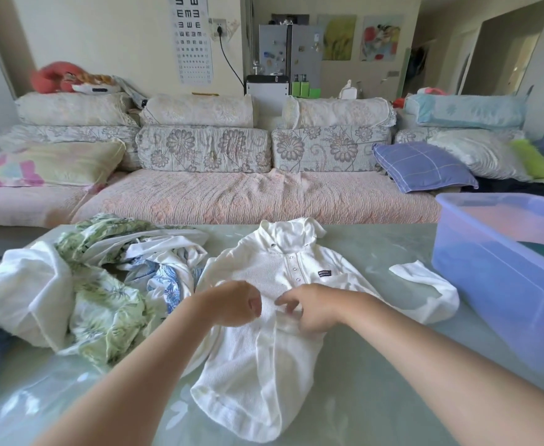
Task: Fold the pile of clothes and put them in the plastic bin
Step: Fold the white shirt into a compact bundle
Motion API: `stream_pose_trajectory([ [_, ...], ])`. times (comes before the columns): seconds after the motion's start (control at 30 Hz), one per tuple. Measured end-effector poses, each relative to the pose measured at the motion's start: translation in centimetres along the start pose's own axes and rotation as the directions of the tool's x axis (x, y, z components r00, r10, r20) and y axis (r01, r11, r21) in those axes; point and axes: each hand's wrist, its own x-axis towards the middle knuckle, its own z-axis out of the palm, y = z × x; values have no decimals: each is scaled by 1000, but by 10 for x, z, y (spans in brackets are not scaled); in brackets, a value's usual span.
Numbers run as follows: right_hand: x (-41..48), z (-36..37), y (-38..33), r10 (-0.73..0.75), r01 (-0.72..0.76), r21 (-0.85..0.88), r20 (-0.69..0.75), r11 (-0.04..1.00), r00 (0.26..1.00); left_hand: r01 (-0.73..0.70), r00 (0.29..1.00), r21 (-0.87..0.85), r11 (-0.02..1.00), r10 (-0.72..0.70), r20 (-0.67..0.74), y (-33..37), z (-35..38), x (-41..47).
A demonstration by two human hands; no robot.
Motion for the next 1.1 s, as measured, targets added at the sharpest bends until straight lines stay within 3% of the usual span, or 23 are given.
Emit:
stream_pose_trajectory([
  [0.13, -28, 13, 1, 62, -58, -98, 33, 993, 998, 4, 955, -91, 996, 23, 295, -3, 13, -33],
  [0.27, -50, 13, 8, 86, -90, -87, -40, 992, 995, -91, 948, 60, 994, 69, 311, -2, 29, -49],
  [0.33, -61, 8, 16, 95, -100, -125, -47, 987, 994, -146, 961, 118, 982, 112, 253, -4, 38, -56],
  [0.47, -88, 0, 28, 191, -185, -274, -4, 944, 982, -208, 978, 5, 978, 208, 22, -9, 51, -70],
  [0.53, -104, 0, 29, 253, -206, -319, 113, 925, 961, -228, 972, -11, 974, 227, -68, -8, 52, -79],
  [0.6, -112, 8, 34, 292, -241, -233, 215, 942, 932, -242, 969, -13, 970, 241, -48, -8, 53, -87],
  [0.67, -118, 15, 36, 285, -269, -114, 166, 957, 944, -254, 967, 70, 965, 250, 58, -9, 54, -94],
  [0.73, -122, 18, 37, 227, -218, -108, 77, 970, 971, -257, 966, 195, 946, 245, 84, -10, 58, -99],
  [0.8, -125, 22, 38, 176, -158, -209, 67, 965, 982, -242, 970, 221, 945, 239, 41, -8, 59, -102],
  [0.87, -127, 28, 39, 173, -137, -327, 82, 935, 982, -217, 973, 196, 956, 229, -36, -5, 58, -101],
  [0.93, -129, 31, 44, 185, -148, -323, 87, 935, 979, -201, 960, 164, 966, 227, -163, -3, 57, -99],
  [1.1, -136, 31, 52, 230, -184, -279, 142, 942, 963, -259, 846, -6, 966, 223, -484, -5, 48, -96],
])
